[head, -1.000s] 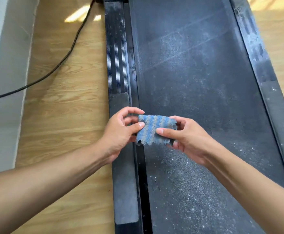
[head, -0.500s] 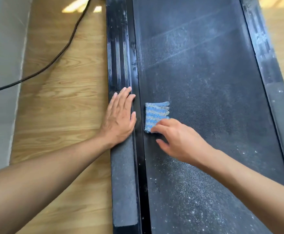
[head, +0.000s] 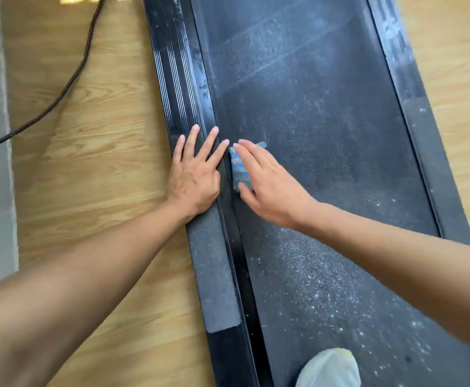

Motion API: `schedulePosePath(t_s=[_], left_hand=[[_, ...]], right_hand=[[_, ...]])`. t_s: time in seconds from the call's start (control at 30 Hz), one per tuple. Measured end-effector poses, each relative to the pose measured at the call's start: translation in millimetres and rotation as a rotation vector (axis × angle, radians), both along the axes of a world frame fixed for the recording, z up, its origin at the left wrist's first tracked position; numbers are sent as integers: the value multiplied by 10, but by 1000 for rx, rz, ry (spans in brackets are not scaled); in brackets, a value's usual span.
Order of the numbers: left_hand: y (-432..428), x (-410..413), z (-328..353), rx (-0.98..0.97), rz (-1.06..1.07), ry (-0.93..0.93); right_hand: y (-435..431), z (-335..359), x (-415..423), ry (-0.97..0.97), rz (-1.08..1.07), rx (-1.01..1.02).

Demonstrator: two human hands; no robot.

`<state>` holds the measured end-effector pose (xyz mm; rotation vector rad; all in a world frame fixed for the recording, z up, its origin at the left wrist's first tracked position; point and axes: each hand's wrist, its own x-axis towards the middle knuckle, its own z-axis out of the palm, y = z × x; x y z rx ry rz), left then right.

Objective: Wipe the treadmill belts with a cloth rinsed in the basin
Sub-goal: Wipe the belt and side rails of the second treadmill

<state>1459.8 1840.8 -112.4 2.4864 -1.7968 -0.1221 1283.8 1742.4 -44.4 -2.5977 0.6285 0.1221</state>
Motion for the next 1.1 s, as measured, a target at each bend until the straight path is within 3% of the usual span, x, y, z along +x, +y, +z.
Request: schedulePosePath(t_s=[0.07,0.17,0.43,0.6,0.77,0.97,1.1], left_hand=[[17,8,-22,3,2,15],[5,13,-86,-61,-4,24],[-3,-16,-63,6,-30,-8],[-32,-51,51,80,-1,19],[3,-52,49,-22,25,76],[-29,-36,-84,-117,49,74],[-38,-11,-154,-132,42,79]], right_hand=[[193,-299,193,42,-206,59],[335,-673,237,94,-290,-137],[429,-681,-35,97,-184,-172],[1277,-576,-738,164,-166,-99],[2047,-509,-1278,254,-202,-58],[1171,-706,-410,144,-349,-130],[274,-772,148,110,-276,-206]])
